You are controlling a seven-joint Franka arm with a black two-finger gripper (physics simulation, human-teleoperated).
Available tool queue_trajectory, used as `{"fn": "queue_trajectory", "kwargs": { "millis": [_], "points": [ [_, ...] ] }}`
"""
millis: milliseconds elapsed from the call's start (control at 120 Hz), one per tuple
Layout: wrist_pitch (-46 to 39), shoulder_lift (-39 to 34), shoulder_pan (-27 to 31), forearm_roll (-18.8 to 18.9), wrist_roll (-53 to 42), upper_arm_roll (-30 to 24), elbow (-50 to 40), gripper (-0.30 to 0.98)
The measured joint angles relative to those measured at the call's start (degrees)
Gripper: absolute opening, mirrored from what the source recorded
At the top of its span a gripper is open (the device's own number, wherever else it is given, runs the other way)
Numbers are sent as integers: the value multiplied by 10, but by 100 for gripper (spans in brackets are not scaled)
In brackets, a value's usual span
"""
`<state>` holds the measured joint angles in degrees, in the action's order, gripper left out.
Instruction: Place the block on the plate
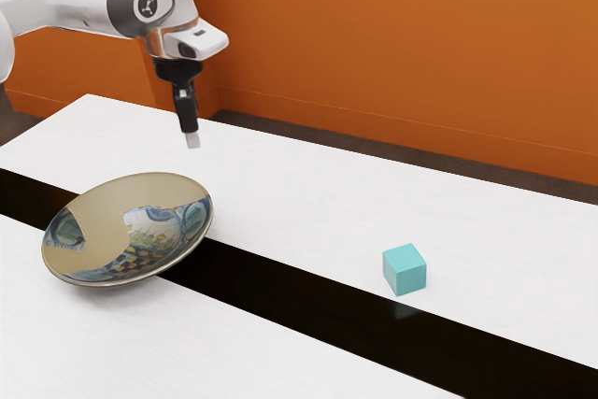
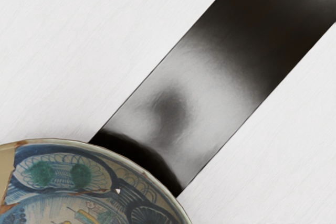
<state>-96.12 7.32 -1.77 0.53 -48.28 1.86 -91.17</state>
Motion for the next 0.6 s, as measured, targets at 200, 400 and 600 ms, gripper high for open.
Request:
{"fn": "queue_trajectory", "kwargs": {
  "millis": [200,400,600],
  "points": [
    [1,2,-1,1,-12,1,0,69],
    [1,15,-15,-8,-21,0,0,69],
    [-2,51,-99,-17,12,-3,33,69]
  ]
}}
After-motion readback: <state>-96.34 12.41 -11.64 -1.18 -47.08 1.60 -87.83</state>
